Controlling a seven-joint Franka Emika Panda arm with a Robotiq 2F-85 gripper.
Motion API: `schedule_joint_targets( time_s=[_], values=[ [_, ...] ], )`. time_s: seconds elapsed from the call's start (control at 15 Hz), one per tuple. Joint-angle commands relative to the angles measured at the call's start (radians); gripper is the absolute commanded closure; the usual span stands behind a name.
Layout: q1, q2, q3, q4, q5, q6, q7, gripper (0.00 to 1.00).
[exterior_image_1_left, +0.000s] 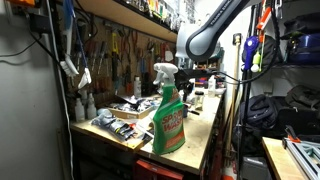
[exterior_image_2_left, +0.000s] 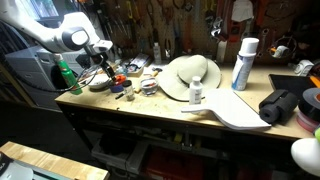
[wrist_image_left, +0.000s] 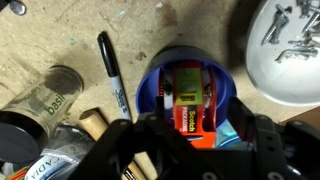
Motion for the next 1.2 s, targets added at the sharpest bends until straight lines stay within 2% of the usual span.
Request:
schedule_joint_targets(
  time_s=[0.0, 0.07, 0.2, 0.27, 0.4, 0.47, 0.53, 0.73, 0.87, 1.0, 1.13],
  values=[
    [0.023, 0.035, -0.04, 0.021, 0.028, 0.002, -0.036, 0.42],
    [0.025, 0.04, -0.045, 0.024, 0.036, 0.001, -0.044, 0.49],
    [0.029, 0.049, -0.052, 0.028, 0.048, 0.001, -0.051, 0.48],
    [0.032, 0.051, -0.053, 0.029, 0.056, 0.0, -0.058, 0.56],
    [0.037, 0.054, -0.053, 0.027, 0.076, -0.002, -0.073, 0.67],
    [0.041, 0.053, -0.052, 0.026, 0.08, -0.003, -0.076, 0.82],
    [0.043, 0.048, -0.052, 0.024, 0.088, -0.006, -0.081, 0.9],
    [0.048, 0.016, -0.057, 0.029, 0.082, -0.016, -0.076, 0.91],
    [0.04, -0.054, -0.061, 0.036, 0.106, -0.032, -0.092, 0.91],
    [0.031, -0.109, -0.071, 0.044, 0.122, 0.022, -0.071, 0.91],
    [0.019, -0.108, -0.077, 0.069, 0.072, 0.118, -0.001, 0.91]
  ],
)
